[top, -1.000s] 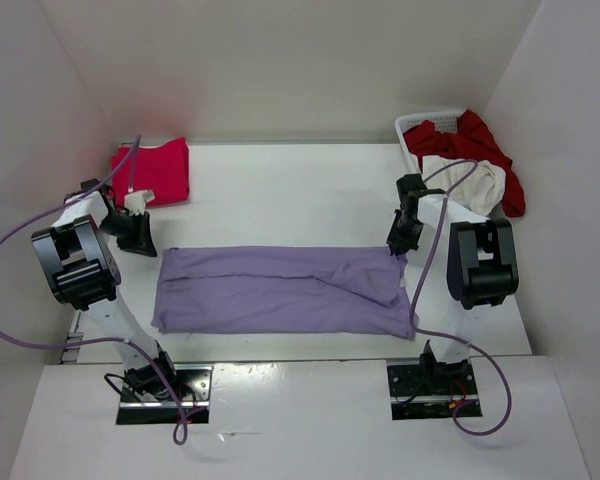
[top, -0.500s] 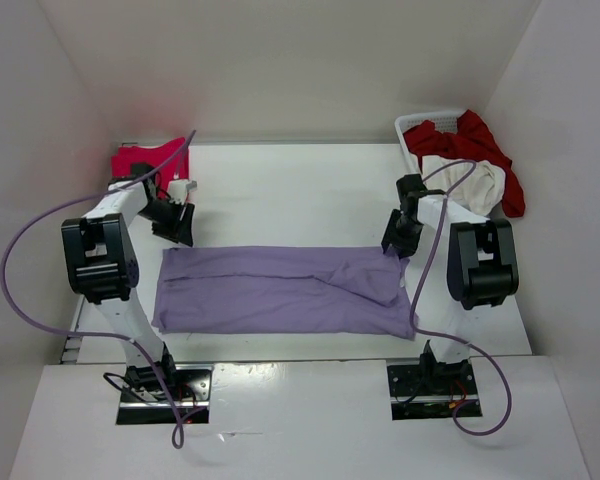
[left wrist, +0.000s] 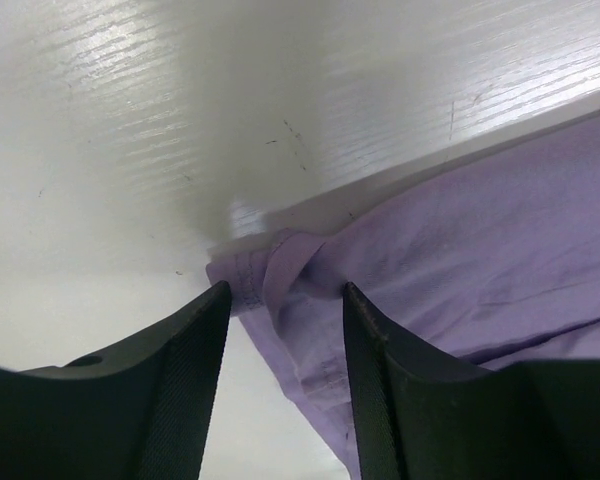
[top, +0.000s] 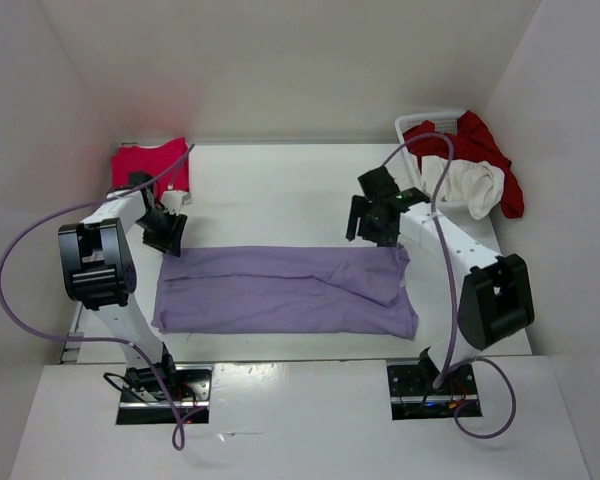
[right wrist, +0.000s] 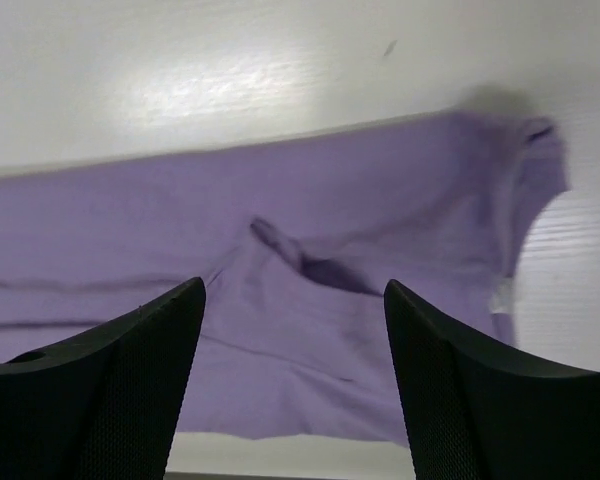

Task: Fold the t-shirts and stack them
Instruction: Fold the other side of the tshirt into a rectangle

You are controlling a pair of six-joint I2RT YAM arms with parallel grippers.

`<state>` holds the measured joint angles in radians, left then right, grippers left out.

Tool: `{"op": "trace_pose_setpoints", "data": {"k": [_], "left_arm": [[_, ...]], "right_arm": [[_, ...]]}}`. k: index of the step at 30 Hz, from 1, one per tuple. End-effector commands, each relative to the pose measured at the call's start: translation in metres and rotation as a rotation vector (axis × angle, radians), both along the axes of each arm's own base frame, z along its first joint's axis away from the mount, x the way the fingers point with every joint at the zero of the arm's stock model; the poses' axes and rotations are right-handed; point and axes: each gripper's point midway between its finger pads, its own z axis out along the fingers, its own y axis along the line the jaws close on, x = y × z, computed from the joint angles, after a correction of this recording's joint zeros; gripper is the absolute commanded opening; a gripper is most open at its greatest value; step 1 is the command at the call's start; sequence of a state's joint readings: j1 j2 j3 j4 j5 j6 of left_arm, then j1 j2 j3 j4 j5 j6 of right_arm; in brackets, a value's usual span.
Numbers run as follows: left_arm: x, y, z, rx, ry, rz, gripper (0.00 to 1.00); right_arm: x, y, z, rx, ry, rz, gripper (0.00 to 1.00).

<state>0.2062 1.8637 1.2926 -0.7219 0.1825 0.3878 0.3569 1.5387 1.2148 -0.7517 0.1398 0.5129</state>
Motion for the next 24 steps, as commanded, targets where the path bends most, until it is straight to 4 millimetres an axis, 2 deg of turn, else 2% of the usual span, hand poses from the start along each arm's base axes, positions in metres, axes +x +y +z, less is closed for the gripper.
{"op": "trace_pose_setpoints", "data": {"k": [1, 4, 6, 7, 8, 12, 14, 15, 18, 24], "left_arm": [[0.000, 0.003, 0.002, 0.016, -0.017, 0.010, 0.54], [0.000, 0.003, 0.002, 0.016, -0.017, 0.010, 0.53], [0.000, 0.004, 0.002, 0.025, -0.015, 0.012, 0.53], [0.000, 0.004, 0.002, 0.025, -0.015, 0.012, 0.53], [0.001, 0.004, 0.005, 0.027, -0.024, 0.012, 0.53], [-0.002, 0.004, 0.005, 0.027, -0.024, 0.012, 0.53], [-0.005, 0.003, 0.003, 0.025, -0.016, 0.012, 0.53], [-0.005, 0.003, 0.003, 0.025, -0.015, 0.012, 0.53], [-0.004, 0.005, 0.006, 0.037, -0.024, 0.014, 0.53], [-0.002, 0.011, 0.011, 0.071, -0.037, 0.013, 0.53]], "right_arm": [[-0.014, 0.023, -0.028, -0.004, 0.097, 0.026, 0.77], [-0.013, 0.045, -0.048, 0.005, 0.131, 0.071, 0.77], [-0.008, 0.056, -0.048, 0.022, 0.128, 0.089, 0.77], [-0.009, 0.056, -0.056, 0.012, 0.150, 0.088, 0.75], [-0.007, 0.060, -0.056, 0.013, 0.148, 0.097, 0.73], [-0.003, 0.068, -0.061, 0.043, 0.149, 0.110, 0.59], [-0.006, 0.069, -0.072, 0.041, 0.180, 0.114, 0.53], [-0.006, 0.069, -0.072, 0.041, 0.180, 0.114, 0.46], [-0.013, 0.073, -0.079, 0.064, 0.212, 0.127, 0.34], [-0.021, 0.083, -0.083, 0.104, 0.234, 0.156, 0.23]]}}
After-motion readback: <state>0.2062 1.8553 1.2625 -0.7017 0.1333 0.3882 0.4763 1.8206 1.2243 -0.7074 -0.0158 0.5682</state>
